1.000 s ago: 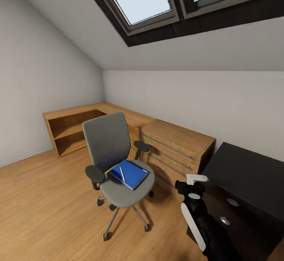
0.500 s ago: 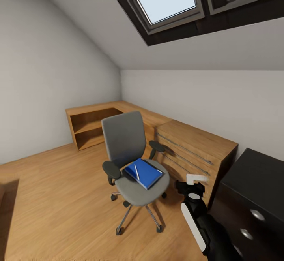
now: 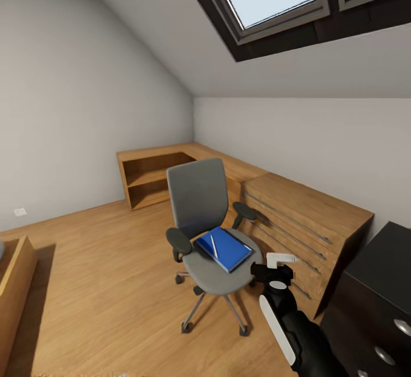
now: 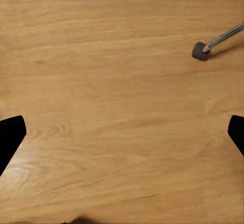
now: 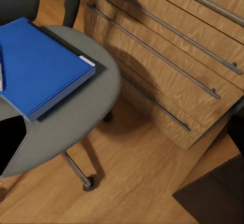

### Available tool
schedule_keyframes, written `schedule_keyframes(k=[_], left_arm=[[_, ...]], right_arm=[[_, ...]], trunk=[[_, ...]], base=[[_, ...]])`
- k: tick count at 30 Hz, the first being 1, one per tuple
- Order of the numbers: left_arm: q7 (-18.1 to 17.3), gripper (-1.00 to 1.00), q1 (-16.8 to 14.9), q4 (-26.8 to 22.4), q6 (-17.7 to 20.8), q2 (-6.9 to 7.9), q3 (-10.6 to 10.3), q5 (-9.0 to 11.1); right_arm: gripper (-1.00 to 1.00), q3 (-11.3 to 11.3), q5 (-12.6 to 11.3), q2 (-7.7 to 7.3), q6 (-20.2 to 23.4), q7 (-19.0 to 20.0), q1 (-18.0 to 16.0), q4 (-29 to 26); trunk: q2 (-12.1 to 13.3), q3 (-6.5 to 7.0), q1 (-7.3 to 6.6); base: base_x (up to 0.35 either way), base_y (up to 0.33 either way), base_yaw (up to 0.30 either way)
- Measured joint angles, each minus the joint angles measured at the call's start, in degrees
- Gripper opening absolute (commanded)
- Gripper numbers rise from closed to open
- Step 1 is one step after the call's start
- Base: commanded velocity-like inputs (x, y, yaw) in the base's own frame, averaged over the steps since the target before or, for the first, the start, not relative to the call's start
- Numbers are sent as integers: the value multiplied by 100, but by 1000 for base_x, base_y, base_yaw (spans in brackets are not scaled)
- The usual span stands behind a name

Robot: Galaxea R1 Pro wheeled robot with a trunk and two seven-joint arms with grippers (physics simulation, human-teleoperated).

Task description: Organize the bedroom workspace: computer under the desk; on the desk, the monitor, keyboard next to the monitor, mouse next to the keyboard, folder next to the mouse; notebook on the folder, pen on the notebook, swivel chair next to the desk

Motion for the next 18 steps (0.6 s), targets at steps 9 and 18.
schedule_keyframes(k=[9, 18], left_arm=[[-12, 100, 0, -2, -3, 30, 728, 10], [-80, 100, -1, -11, -3, 42, 1551, 12]], right_arm=[[100, 7, -1, -3, 0, 1, 0, 2], [100, -2, 0, -14, 1, 9, 1, -2]], trunk=[[0, -62, 0], [0, -92, -1]], base=[[6, 52, 174], [196, 158, 61]])
